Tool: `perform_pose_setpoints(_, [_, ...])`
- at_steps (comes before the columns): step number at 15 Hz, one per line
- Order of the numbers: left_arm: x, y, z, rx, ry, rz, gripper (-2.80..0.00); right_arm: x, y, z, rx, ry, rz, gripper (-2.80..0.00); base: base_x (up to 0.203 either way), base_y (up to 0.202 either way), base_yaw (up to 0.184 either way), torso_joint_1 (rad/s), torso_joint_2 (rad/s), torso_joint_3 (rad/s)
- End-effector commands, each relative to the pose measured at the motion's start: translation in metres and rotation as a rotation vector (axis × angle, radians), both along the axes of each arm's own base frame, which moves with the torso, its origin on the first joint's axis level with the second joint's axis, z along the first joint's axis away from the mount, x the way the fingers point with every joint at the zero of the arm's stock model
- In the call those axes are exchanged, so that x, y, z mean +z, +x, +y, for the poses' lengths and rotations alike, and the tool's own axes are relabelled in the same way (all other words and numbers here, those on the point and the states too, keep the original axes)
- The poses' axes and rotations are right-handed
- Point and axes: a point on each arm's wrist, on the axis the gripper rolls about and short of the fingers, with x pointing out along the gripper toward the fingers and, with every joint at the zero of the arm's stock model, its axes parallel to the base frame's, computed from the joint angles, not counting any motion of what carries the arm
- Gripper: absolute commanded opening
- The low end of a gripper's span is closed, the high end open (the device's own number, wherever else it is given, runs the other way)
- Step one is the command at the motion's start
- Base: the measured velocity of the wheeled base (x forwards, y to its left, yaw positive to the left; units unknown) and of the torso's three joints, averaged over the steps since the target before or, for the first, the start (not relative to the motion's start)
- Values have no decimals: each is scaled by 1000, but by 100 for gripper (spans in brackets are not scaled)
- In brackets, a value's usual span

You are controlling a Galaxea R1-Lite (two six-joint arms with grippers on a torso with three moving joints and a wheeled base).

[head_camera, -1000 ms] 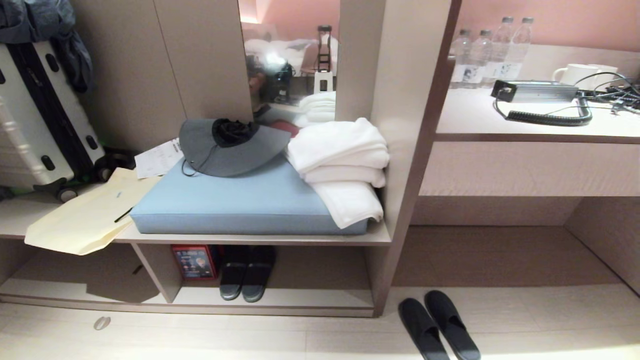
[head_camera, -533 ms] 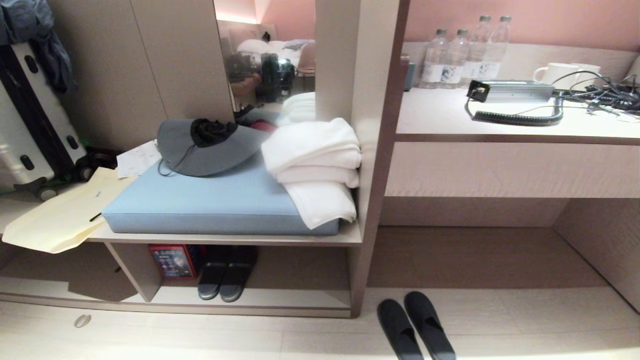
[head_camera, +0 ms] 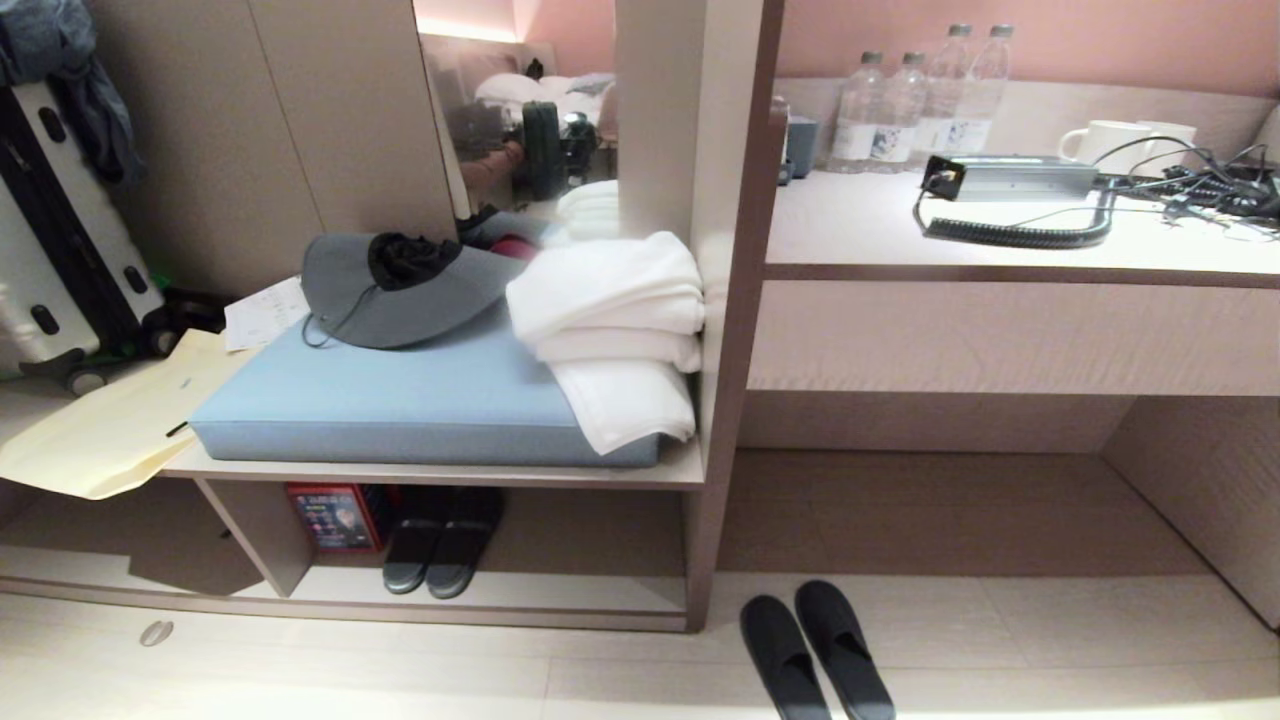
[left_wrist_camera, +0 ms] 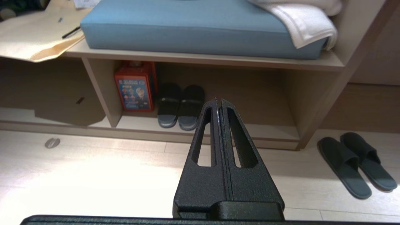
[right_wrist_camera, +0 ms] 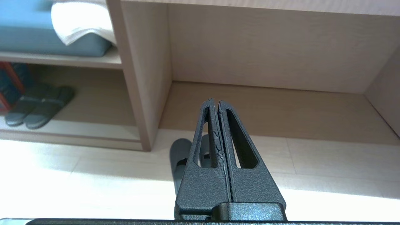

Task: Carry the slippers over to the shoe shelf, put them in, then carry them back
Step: Pick up the slippers on the floor

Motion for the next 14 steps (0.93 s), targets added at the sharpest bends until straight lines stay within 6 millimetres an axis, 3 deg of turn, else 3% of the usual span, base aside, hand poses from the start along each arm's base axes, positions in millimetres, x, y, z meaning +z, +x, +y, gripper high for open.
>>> perform_pose_setpoints(1, [0, 0, 0, 0, 0, -2, -280, 0, 0, 0, 0, 0, 0, -280, 0, 0, 0, 7, 2, -173])
perform_pose_setpoints(14, [0, 0, 0, 0, 0, -2, -280, 0, 0, 0, 2, -3, 1, -280, 0, 0, 0, 5, 2, -197])
